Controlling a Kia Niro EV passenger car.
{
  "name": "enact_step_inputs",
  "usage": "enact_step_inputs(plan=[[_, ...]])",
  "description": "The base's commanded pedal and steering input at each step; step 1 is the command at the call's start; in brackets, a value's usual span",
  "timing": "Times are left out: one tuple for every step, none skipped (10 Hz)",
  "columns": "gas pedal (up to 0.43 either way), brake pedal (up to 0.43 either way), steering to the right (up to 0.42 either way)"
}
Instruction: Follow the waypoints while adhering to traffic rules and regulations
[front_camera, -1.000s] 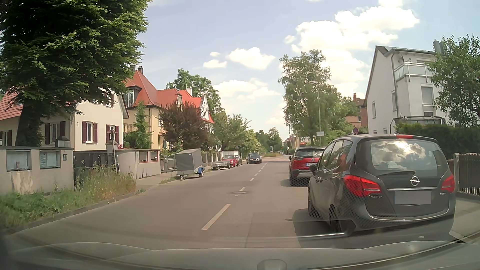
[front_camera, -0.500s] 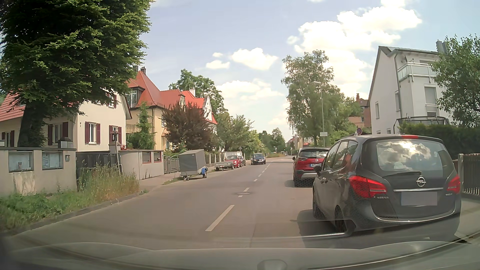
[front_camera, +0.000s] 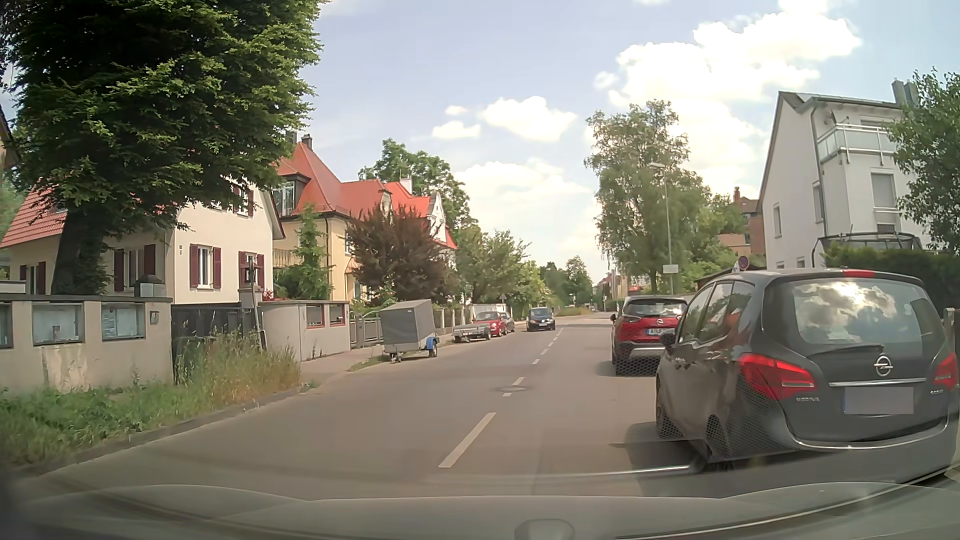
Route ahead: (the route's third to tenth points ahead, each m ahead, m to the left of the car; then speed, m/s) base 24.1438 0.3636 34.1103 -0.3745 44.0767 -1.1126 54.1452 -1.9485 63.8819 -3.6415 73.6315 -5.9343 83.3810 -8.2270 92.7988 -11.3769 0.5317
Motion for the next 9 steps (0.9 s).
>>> enact_step_inputs(plan=[[0.22,0.0,-0.954],[0.22,0.0,-0.921],[0.22,0.0,-0.883],[0.22,0.0,-0.841],[0.22,0.0,-0.785],[0.22,0.0,-0.706],[0.22,0.0,-0.633],[0.22,0.0,-0.566],[0.22,0.0,-0.502]])
